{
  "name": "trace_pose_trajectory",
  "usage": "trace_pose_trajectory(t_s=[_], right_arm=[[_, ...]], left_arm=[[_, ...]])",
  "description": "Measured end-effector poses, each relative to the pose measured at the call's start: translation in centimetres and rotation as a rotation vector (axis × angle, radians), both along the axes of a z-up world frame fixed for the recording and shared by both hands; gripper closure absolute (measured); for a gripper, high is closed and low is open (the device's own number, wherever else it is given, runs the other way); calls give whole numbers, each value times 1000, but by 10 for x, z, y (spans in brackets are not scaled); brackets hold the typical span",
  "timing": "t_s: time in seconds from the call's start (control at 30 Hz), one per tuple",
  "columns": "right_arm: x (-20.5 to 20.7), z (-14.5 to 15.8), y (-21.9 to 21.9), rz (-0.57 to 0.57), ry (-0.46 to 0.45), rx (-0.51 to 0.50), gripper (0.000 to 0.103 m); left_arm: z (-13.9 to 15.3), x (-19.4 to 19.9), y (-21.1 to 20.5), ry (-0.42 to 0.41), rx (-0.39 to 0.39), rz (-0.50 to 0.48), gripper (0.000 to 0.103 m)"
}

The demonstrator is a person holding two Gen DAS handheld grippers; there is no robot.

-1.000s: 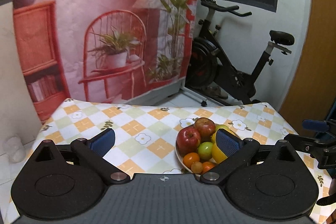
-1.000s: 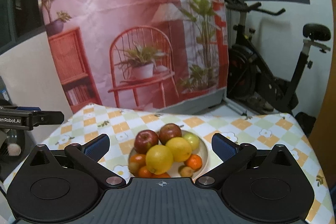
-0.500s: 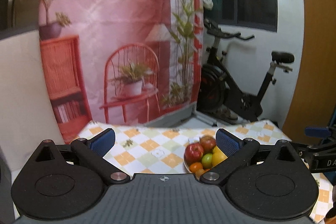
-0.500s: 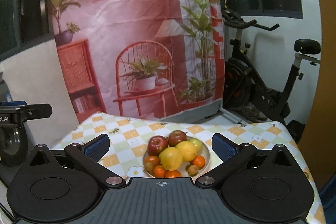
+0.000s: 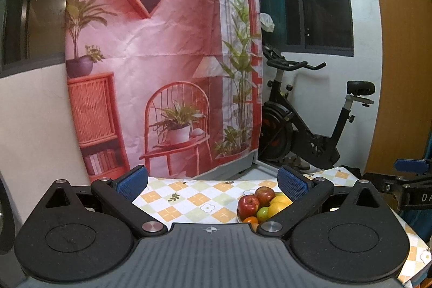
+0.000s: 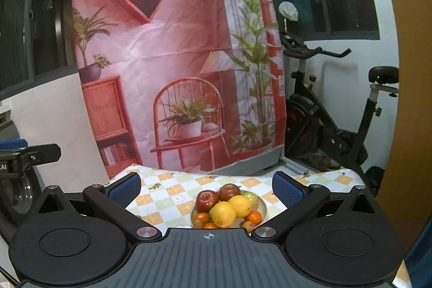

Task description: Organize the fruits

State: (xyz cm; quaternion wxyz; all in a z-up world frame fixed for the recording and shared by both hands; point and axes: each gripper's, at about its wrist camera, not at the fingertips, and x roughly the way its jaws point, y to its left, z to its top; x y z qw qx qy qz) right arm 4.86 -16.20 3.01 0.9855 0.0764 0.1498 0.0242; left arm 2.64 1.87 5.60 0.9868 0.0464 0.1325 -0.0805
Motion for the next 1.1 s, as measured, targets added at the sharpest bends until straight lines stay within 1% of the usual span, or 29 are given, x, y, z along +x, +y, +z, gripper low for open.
trace_pose_trajectory(t_s=[0.17, 0.4, 0.7, 0.87, 1.1], right_arm=[[-10, 4, -1, -15, -10, 10, 0], [-16, 5, 1, -9, -16, 14, 0], [-19, 5, 5, -25, -1, -14, 0], [-18, 4, 8, -29, 13, -28, 0], [-13, 2, 14, -28, 28, -48, 0]], left_arm=[[2, -9, -2, -11, 5, -21, 0], [-1, -13, 1, -19, -13, -30, 0], [-6, -12, -1, -3, -10, -40, 0], [-11, -12, 2, 19, -21, -48, 0], [-15, -11, 6, 30, -39, -50, 0]])
